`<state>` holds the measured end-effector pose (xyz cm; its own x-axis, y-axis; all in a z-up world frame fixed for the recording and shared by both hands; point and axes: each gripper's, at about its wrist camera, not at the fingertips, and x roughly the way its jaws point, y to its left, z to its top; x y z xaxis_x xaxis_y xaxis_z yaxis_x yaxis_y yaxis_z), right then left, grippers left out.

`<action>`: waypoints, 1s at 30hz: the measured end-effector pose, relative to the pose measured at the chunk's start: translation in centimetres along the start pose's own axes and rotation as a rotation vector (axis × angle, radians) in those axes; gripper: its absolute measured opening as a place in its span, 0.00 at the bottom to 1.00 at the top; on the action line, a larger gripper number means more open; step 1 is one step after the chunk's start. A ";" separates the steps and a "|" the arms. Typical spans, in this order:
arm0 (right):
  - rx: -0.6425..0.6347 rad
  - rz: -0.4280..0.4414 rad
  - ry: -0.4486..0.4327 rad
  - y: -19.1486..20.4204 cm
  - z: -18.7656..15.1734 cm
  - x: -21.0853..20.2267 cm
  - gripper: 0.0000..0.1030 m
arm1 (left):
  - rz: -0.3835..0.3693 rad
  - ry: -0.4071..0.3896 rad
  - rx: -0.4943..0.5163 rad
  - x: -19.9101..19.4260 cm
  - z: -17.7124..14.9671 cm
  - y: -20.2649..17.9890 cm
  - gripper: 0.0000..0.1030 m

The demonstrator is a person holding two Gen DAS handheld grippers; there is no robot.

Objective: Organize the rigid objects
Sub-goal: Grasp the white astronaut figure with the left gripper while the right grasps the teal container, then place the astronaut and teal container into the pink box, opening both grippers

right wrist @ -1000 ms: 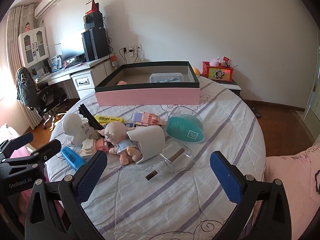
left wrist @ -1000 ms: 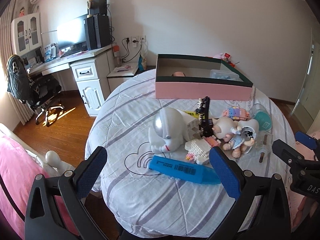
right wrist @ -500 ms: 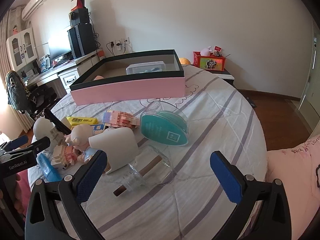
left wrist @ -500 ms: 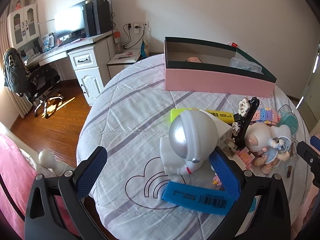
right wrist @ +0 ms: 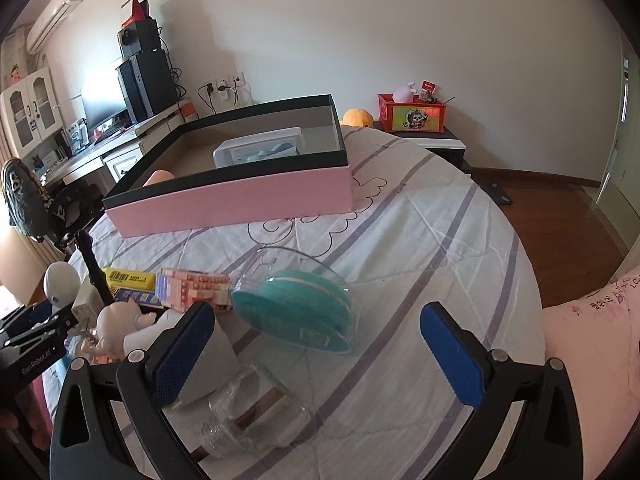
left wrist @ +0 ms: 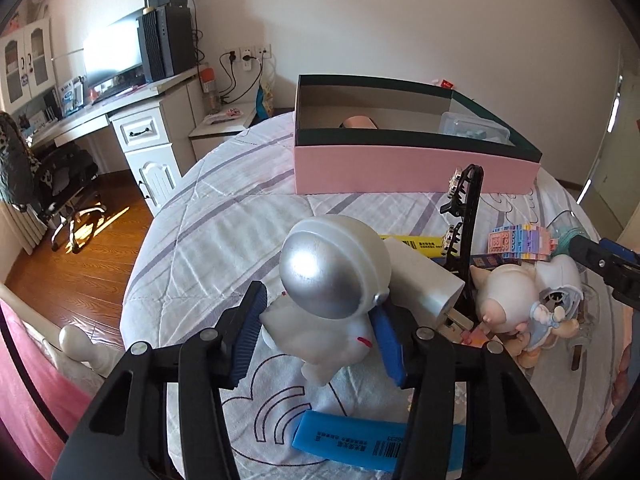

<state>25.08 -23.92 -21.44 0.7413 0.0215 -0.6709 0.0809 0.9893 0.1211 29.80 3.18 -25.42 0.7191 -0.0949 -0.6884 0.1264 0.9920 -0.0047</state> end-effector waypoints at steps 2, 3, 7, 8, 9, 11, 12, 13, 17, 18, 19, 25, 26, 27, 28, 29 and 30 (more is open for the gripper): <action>0.023 0.017 0.034 -0.3 0.4 1.2 1.00 | 0.005 -0.008 0.000 -0.4 0.2 0.1 0.51; 0.039 0.041 0.040 -0.4 0.5 1.6 1.00 | 0.007 -0.012 0.000 -0.6 0.3 0.2 0.51; 0.052 0.087 0.076 -0.6 0.6 3.0 0.85 | 0.005 -0.034 0.007 -1.4 0.9 0.1 0.51; 0.049 0.110 0.083 -0.6 0.6 3.2 0.78 | 0.004 -0.038 0.012 -1.6 1.0 0.1 0.51; 0.049 0.128 0.087 -0.5 0.5 3.3 0.75 | 0.005 -0.043 0.014 -1.9 1.2 0.0 0.51; 0.031 0.126 0.088 -0.2 0.5 3.2 0.73 | 0.001 -0.054 0.020 -2.3 1.6 -0.2 0.51; 0.024 0.123 0.084 -0.1 0.5 3.1 0.73 | -0.001 -0.061 0.026 -2.5 1.9 -0.2 0.51; 0.016 0.123 0.079 0.0 0.6 3.0 0.73 | -0.004 -0.068 0.032 -2.7 2.2 -0.4 0.51; -0.012 0.114 0.043 0.6 1.0 1.9 0.73 | -0.011 -0.103 0.054 -3.5 3.7 -1.4 0.51; -0.022 0.110 0.029 0.7 1.3 1.5 0.73 | -0.015 -0.112 0.062 -3.7 4.2 -1.6 0.51; -0.033 0.107 0.016 0.9 1.7 1.1 0.73 | -0.022 -0.120 0.072 -3.8 4.8 -1.8 0.51; -0.106 0.128 -0.046 2.2 5.4 0.1 0.73 | -0.065 -0.153 0.111 -3.7 8.9 -3.0 0.51; -0.119 0.134 -0.058 2.6 6.2 0.1 0.73 | -0.067 -0.161 0.123 -3.5 9.7 -3.3 0.51; -0.136 0.139 -0.068 3.0 7.0 0.2 0.73 | -0.065 -0.168 0.142 -3.2 10.7 -3.6 0.51; -0.153 0.144 -0.075 3.4 7.8 0.4 0.73 | -0.055 -0.170 0.158 -2.9 11.5 -3.9 0.51; -0.167 0.148 -0.084 3.9 8.8 0.6 0.73 | -0.044 -0.176 0.175 -2.5 12.6 -4.3 0.51; -0.185 0.148 -0.090 4.4 9.8 1.0 0.73 | -0.044 -0.181 0.189 -2.2 13.5 -4.6 0.51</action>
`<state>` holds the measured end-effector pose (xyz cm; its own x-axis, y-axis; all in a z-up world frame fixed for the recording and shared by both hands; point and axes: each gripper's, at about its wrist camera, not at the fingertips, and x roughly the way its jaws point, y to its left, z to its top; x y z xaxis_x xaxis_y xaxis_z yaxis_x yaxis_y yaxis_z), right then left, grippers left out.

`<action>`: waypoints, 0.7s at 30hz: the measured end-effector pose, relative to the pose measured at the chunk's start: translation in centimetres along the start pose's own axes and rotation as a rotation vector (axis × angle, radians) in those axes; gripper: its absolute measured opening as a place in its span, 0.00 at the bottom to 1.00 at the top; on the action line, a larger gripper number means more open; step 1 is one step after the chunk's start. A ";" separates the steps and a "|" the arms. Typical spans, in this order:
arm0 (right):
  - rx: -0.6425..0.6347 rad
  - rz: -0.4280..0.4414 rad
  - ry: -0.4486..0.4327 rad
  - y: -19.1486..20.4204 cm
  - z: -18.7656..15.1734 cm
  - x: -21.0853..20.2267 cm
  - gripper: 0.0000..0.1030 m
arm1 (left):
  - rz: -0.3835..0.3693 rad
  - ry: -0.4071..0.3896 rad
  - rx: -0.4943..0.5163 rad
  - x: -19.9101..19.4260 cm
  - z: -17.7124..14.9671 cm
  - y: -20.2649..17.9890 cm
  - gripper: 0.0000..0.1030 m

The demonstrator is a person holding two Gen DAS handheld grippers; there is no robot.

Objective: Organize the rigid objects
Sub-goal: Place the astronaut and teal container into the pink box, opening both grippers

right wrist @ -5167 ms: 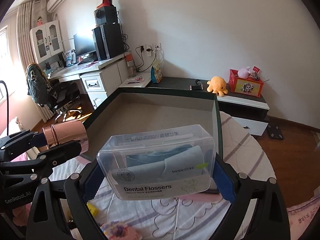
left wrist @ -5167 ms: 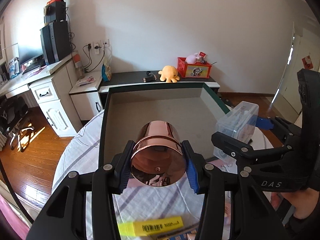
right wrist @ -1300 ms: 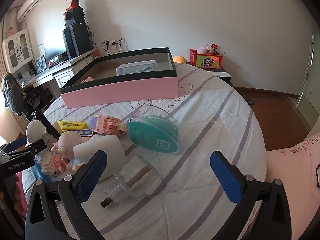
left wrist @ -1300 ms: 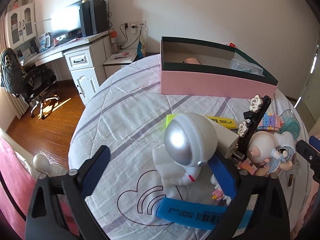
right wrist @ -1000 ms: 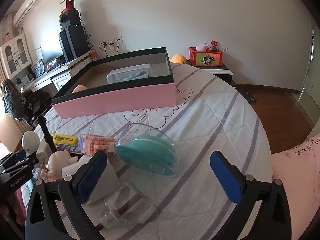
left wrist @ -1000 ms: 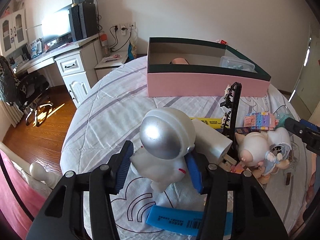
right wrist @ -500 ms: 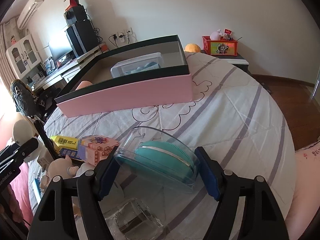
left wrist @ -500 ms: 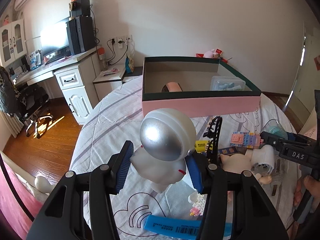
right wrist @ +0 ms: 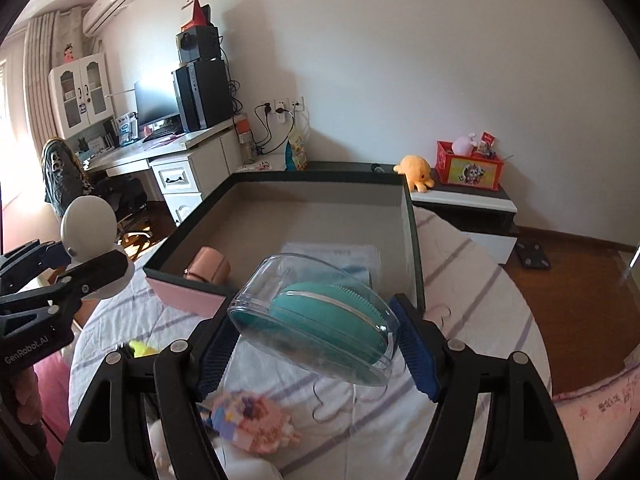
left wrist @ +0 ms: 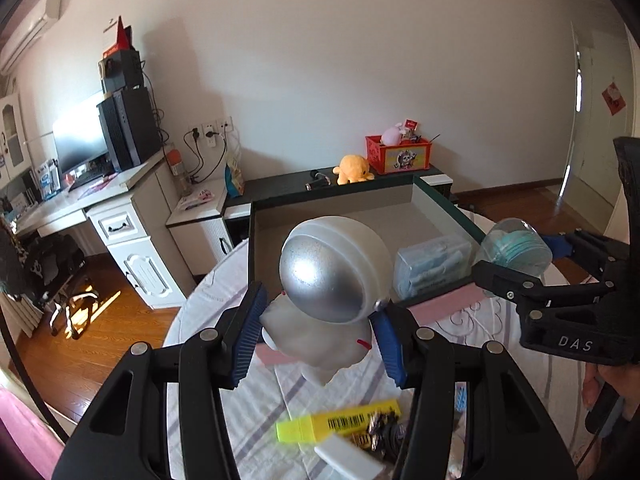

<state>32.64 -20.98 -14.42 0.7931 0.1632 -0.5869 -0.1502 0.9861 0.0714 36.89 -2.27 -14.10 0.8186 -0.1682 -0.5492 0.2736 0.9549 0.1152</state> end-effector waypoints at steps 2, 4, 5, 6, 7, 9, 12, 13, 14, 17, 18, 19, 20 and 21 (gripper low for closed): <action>-0.036 -0.004 -0.001 0.4 1.9 1.3 0.73 | -0.022 0.010 0.010 1.6 1.7 0.2 0.51; -0.053 0.002 0.018 0.4 3.6 3.2 0.73 | -0.025 0.042 0.016 4.0 3.1 0.4 0.51; -0.057 0.003 0.026 0.4 4.4 4.3 0.73 | -0.028 0.063 0.019 5.3 3.7 0.5 0.51; -0.064 -0.003 0.036 0.4 5.1 5.3 0.73 | -0.036 0.085 0.018 6.6 4.2 0.7 0.51; -0.073 -0.012 0.055 0.3 5.7 6.4 0.73 | -0.045 0.107 0.014 7.9 4.6 0.9 0.51; -0.077 -0.015 0.087 0.1 6.7 8.7 0.73 | -0.065 0.152 -0.001 10.4 5.2 1.3 0.51; -0.070 -0.024 0.149 -0.4 7.4 12.0 0.73 | -0.052 0.205 0.000 13.5 5.4 1.3 0.51; -0.073 -0.030 0.171 -0.5 7.4 13.1 0.73 | -0.051 0.224 0.004 14.5 5.4 1.3 0.51; -0.072 -0.038 0.193 -0.8 7.3 14.0 0.73 | -0.044 0.245 0.004 15.3 5.2 1.2 0.51; -0.070 -0.044 0.260 -1.3 6.7 16.3 0.73 | -0.032 0.293 0.021 17.3 4.4 0.8 0.51; -0.073 -0.045 0.273 -1.4 6.4 16.8 0.73 | -0.030 0.307 0.028 17.8 4.1 0.5 0.51; -0.079 -0.049 0.295 -1.4 6.2 17.2 0.73 | -0.024 0.314 0.029 18.1 3.8 0.5 0.51; -0.073 -0.050 0.304 -1.6 6.0 17.5 0.73 | -0.014 0.319 0.034 18.4 3.6 0.3 0.51; -0.068 -0.047 0.307 -1.7 5.8 17.5 0.73 | -0.008 0.324 0.042 18.5 3.5 0.2 0.52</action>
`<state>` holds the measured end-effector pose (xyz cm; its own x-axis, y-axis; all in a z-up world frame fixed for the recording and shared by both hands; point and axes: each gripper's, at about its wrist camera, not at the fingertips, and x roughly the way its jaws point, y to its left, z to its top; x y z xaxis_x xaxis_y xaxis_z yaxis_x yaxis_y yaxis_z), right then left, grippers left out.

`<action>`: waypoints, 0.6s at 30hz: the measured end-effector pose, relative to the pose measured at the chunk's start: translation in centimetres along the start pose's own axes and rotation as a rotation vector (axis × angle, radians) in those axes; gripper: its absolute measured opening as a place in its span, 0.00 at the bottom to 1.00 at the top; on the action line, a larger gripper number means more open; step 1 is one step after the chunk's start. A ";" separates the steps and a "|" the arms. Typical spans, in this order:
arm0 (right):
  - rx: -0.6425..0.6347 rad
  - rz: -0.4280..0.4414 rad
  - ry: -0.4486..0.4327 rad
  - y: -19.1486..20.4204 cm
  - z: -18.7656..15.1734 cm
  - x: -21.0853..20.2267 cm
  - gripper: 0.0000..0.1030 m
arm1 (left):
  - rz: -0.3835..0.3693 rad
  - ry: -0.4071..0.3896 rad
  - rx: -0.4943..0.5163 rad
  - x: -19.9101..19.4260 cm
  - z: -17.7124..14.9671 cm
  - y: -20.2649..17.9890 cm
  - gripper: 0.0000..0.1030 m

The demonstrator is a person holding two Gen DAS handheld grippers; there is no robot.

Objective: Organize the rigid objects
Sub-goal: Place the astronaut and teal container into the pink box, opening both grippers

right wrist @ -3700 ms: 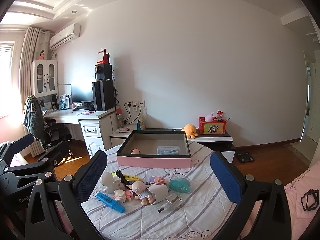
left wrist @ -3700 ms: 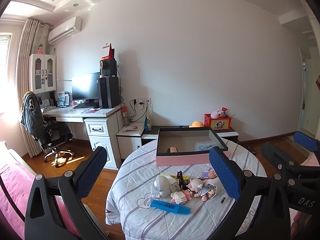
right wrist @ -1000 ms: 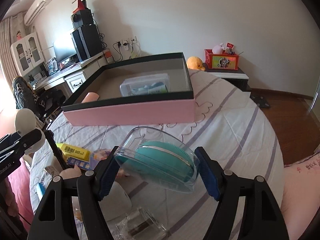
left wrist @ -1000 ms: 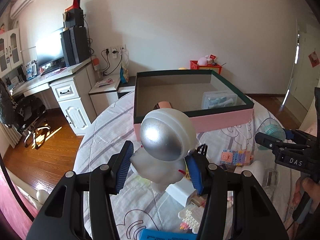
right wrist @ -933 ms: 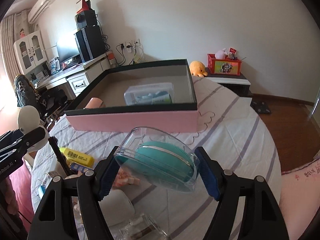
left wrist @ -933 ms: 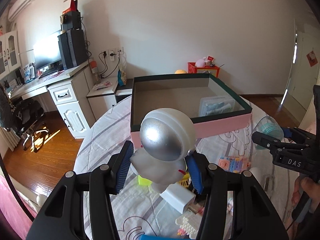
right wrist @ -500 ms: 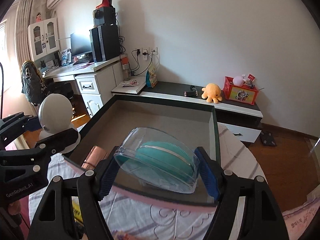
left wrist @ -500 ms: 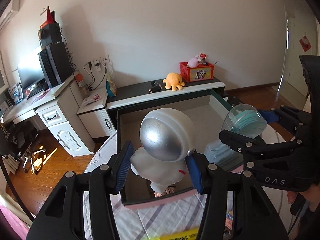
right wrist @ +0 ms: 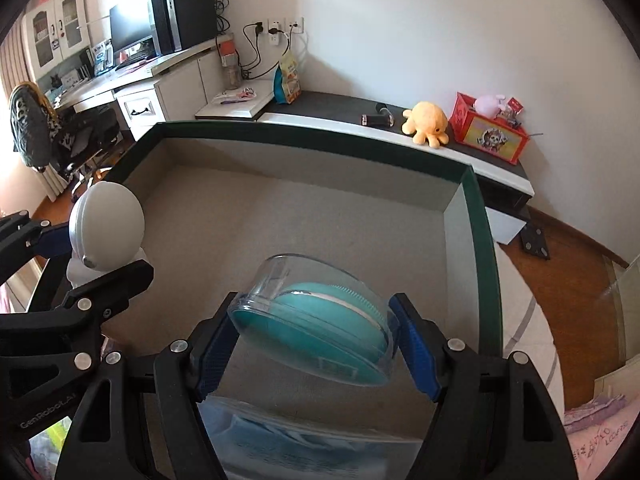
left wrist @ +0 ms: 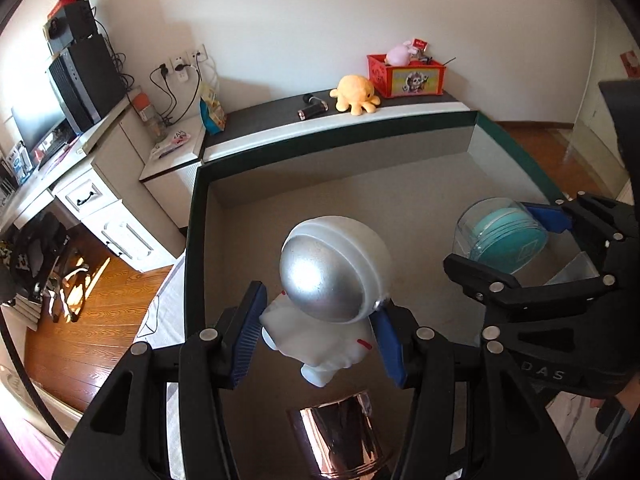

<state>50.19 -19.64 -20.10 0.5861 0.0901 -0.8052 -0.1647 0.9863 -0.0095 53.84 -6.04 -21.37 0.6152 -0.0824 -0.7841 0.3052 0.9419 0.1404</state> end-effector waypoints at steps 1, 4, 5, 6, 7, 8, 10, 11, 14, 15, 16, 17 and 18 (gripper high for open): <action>0.000 0.006 0.006 -0.1 -0.2 0.1 0.73 | 0.006 -0.003 0.006 0.0 -0.1 -0.2 0.52; -0.007 -0.013 -0.005 -0.2 -0.6 -0.3 0.74 | 0.007 -0.021 0.013 -0.8 -0.5 -0.4 0.59; 0.007 -0.016 -0.020 -0.3 -0.7 -0.8 0.75 | 0.009 -0.035 0.013 -1.4 -0.5 -0.3 0.66; 0.024 -0.013 -0.038 -0.4 -0.8 -1.3 0.78 | 0.012 -0.052 0.009 -2.1 -0.6 -0.2 0.71; 0.040 -0.005 -0.059 -0.7 -0.8 -2.0 0.78 | 0.017 -0.072 0.003 -3.0 -0.8 -0.2 0.79; 0.054 0.004 -0.083 -0.9 -1.1 -3.0 0.79 | 0.019 -0.101 -0.004 -4.2 -1.1 -0.1 0.84; 0.058 0.015 -0.129 -0.7 -1.6 -5.3 0.81 | 0.029 -0.155 -0.021 -6.8 -1.9 0.0 0.91; 0.056 0.016 -0.160 -0.4 -2.1 -6.7 0.83 | 0.039 -0.188 -0.033 -8.5 -2.6 -0.1 0.97; 0.046 0.014 -0.255 0.5 -4.2 -11.3 0.91 | 0.033 -0.288 -0.065 -13.3 -5.1 -0.2 1.00; 0.055 0.001 -0.284 0.8 -5.0 -12.7 0.96 | 0.021 -0.318 -0.076 -14.8 -6.1 -0.3 1.00; 0.064 -0.018 -0.312 1.2 -5.8 -14.1 1.00 | 0.022 -0.340 -0.087 -16.2 -7.1 -0.3 1.00; 0.070 -0.006 -0.347 1.4 -6.8 -15.7 1.00 | 0.036 -0.365 -0.097 -17.7 -8.2 -0.5 1.00; 0.079 0.009 -0.380 1.6 -7.7 -17.3 1.00 | 0.050 -0.391 -0.109 -18.9 -9.2 -0.6 1.00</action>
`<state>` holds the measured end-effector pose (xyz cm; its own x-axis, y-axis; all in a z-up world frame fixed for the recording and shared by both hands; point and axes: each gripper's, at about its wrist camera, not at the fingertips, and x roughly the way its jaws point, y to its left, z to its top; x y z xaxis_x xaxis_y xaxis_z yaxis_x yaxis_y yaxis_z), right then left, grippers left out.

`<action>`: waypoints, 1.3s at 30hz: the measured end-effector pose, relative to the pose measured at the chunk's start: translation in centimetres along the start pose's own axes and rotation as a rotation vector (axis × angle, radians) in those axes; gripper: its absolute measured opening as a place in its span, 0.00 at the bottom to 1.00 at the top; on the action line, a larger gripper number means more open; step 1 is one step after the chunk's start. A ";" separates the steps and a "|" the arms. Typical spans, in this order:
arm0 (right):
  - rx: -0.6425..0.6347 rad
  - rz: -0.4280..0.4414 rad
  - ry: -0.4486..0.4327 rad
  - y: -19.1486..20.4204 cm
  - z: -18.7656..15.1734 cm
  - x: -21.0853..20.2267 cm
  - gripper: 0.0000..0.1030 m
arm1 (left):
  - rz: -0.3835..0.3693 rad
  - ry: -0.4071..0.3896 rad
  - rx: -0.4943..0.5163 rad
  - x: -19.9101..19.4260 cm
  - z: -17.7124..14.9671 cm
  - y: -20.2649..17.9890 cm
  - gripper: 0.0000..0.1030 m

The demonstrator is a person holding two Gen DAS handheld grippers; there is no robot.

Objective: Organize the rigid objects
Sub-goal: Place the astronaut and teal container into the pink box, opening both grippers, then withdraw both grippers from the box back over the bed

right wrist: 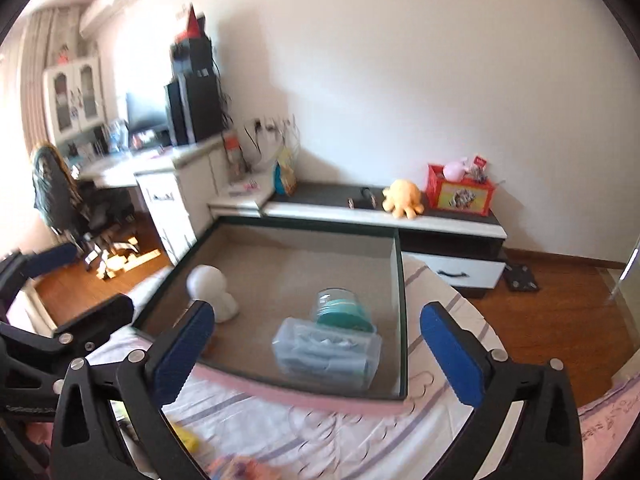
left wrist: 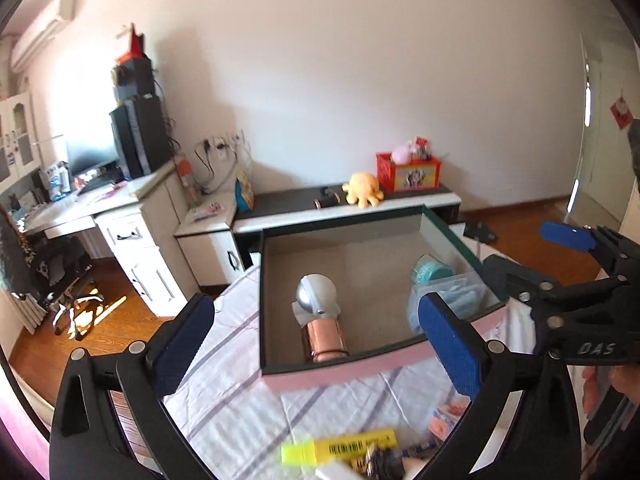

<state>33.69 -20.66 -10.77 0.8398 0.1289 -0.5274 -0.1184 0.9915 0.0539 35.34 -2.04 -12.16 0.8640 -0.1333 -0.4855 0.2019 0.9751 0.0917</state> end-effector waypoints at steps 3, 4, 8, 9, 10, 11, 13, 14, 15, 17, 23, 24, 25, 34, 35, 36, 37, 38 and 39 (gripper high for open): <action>0.000 -0.023 -0.075 1.2 -1.3 -5.0 1.00 | 0.062 -0.054 -0.026 -4.5 -1.6 0.1 1.00; 0.002 -0.033 -0.100 1.7 -1.9 -6.6 1.00 | 0.072 -0.072 -0.040 -6.0 -2.1 0.2 1.00; -0.010 -0.041 -0.140 3.6 -4.1 -11.6 1.00 | 0.059 -0.115 -0.082 -11.4 -4.1 0.2 1.00; -0.009 -0.030 -0.148 4.0 -4.5 -12.7 1.00 | 0.074 -0.125 -0.086 -12.5 -4.6 0.2 1.00; -0.004 -0.018 -0.151 4.4 -5.0 -13.7 1.00 | 0.085 -0.135 -0.084 -13.6 -5.2 0.0 1.00; 0.002 -0.001 -0.160 4.7 -5.5 -14.8 1.00 | 0.093 -0.135 -0.083 -14.5 -5.6 -0.1 1.00; 0.006 -0.004 -0.174 5.2 -6.5 -16.7 1.00 | 0.096 -0.145 -0.089 -16.6 -6.4 0.0 1.00; 0.003 -0.007 -0.184 5.6 -6.9 -17.6 1.00 | 0.096 -0.155 -0.093 -17.6 -6.7 0.0 1.00; 0.000 -0.013 -0.197 5.9 -7.3 -18.5 1.00 | 0.097 -0.168 -0.098 -18.6 -7.0 0.0 1.00; 0.005 -0.026 -0.213 6.2 -8.0 -20.0 1.00 | 0.101 -0.183 -0.095 -20.3 -7.5 -0.2 1.00; 0.000 -0.060 -0.251 7.2 -9.6 -23.6 1.00 | 0.149 -0.231 -0.084 -24.2 -8.7 -0.6 1.00; 0.003 -0.059 -0.253 7.3 -9.8 -24.1 1.00 | 0.156 -0.238 -0.080 -24.7 -8.8 -0.7 1.00; 0.004 -0.060 -0.257 7.3 -9.9 -24.5 1.00 | 0.160 -0.243 -0.076 -25.0 -8.8 -0.9 1.00; 0.002 -0.060 -0.276 7.8 -10.6 -26.6 1.00 | 0.173 -0.263 -0.083 -26.5 -9.2 -1.4 1.00; 0.001 -0.060 -0.277 7.9 -10.6 -26.7 1.00 | 0.173 -0.264 -0.086 -26.6 -9.3 -1.4 1.00; 0.000 -0.062 -0.277 7.9 -10.7 -26.7 1.00 | 0.170 -0.264 -0.085 -26.7 -9.3 -1.4 1.00; -0.001 -0.065 -0.277 8.0 -10.7 -26.8 1.00 | 0.166 -0.264 -0.085 -26.7 -9.3 -1.3 1.00; -0.001 -0.065 -0.278 8.0 -10.7 -26.8 1.00 | 0.163 -0.262 -0.085 -26.7 -9.4 -1.4 1.00; -0.001 -0.066 -0.276 8.1 -10.7 -26.8 1.00 | 0.160 -0.260 -0.085 -26.8 -9.3 -1.4 1.00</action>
<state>4.59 -16.29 -5.31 0.9583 0.0641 -0.2786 -0.0591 0.9979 0.0261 7.62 1.79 -7.42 0.9729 -0.0068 -0.2310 0.0237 0.9972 0.0704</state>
